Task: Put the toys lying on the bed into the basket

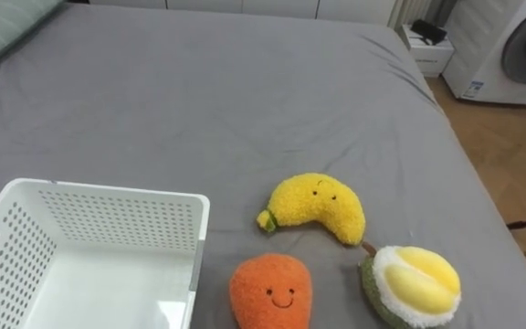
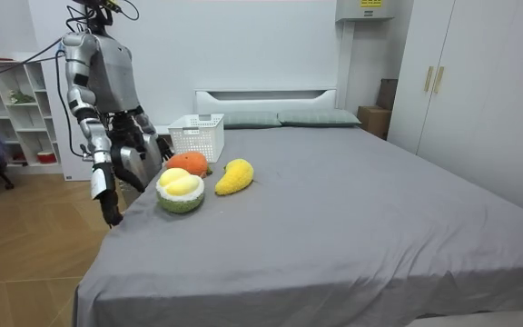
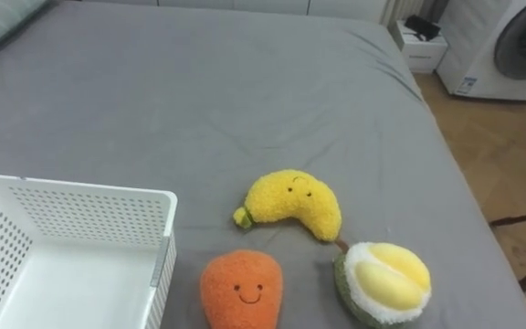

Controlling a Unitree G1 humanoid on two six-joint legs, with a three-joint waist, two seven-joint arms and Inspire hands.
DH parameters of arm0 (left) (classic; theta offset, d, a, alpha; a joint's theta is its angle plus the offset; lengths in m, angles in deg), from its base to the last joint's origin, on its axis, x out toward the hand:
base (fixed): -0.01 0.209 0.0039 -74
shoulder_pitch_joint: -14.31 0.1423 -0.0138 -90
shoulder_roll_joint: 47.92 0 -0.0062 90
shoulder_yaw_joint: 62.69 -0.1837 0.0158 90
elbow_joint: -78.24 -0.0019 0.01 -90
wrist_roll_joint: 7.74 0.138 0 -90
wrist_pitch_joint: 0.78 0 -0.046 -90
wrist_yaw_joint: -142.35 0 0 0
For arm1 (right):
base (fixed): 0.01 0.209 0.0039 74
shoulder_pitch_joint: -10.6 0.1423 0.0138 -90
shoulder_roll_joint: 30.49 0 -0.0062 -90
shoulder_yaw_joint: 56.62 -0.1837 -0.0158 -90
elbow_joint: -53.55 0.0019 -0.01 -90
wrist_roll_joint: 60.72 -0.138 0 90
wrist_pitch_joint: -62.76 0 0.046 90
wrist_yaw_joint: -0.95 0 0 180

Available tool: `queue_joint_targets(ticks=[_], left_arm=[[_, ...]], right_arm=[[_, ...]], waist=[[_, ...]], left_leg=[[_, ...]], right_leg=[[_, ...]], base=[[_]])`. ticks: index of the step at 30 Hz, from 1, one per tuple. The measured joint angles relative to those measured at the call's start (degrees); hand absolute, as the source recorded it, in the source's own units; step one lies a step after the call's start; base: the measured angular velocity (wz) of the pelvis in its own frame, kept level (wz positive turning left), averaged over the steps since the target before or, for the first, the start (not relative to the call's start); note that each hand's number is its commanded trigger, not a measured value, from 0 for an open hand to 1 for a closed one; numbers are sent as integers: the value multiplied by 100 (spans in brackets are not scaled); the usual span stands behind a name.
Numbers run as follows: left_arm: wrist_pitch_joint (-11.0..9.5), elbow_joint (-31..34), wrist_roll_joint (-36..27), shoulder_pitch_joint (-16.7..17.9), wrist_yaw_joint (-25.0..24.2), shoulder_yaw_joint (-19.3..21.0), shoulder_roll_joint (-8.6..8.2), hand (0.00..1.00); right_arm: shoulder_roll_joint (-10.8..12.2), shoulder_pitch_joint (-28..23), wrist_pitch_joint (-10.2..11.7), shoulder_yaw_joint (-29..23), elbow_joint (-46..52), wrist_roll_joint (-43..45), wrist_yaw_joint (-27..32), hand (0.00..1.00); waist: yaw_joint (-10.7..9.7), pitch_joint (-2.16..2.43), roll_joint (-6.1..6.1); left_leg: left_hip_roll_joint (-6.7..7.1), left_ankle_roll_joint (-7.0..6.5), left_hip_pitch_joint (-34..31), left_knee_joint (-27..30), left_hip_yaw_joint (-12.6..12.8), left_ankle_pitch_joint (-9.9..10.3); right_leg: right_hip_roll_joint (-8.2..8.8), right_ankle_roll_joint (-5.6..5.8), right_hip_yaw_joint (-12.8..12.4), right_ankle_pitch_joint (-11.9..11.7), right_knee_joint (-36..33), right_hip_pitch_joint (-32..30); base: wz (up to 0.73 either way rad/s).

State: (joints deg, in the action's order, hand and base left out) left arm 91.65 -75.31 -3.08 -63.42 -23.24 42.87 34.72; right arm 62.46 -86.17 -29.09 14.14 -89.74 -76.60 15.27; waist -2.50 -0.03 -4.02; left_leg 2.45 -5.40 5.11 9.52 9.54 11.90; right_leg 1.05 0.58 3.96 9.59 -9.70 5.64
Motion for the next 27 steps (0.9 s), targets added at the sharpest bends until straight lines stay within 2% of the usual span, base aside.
queue_joint_targets(ticks=[2,3,5,7,13,19,27], left_arm=[[0,33,-1,-5,4,-9,1,0],[0,46,-1,-5,11,-14,2,0],[0,72,-2,-3,12,-67,8,0],[0,141,2,-3,12,-201,9,0],[6,275,60,2,9,-352,5,0],[7,456,53,79,54,-512,8,0],[6,523,56,138,78,-517,8,0]], right_arm=[[-2,27,7,12,365,113,73,0],[-8,87,31,18,526,161,114,0],[-31,126,64,112,770,205,142,0],[-31,122,63,369,1200,365,187,0],[-27,129,64,951,2082,736,113,0],[-35,265,59,1320,2267,741,64,0],[-35,282,62,1436,2168,755,2,0]], waist=[[-1,18,-5],[-4,8,-24],[19,18,-6],[94,26,-7],[233,3,18],[340,1,19],[438,-9,25]], left_leg=[[0,-1,-57,9,-5,-1],[-1,-1,-78,11,-6,-1],[-4,-1,-97,9,-7,-1],[-7,1,-156,12,-3,-2],[-3,-2,-179,11,-11,-16],[-1,-2,-189,1,-29,-16],[9,-5,-167,5,-81,-17]], right_leg=[[5,1,19,0,-3,-48],[7,1,32,-1,-3,-68],[7,0,41,-1,2,-81],[12,-1,77,-2,-4,-144],[17,-3,97,-5,2,-172],[14,-3,91,-5,3,-171],[22,-3,147,-5,23,-93]], base=[[0],[0],[0],[0],[2],[0],[3]])
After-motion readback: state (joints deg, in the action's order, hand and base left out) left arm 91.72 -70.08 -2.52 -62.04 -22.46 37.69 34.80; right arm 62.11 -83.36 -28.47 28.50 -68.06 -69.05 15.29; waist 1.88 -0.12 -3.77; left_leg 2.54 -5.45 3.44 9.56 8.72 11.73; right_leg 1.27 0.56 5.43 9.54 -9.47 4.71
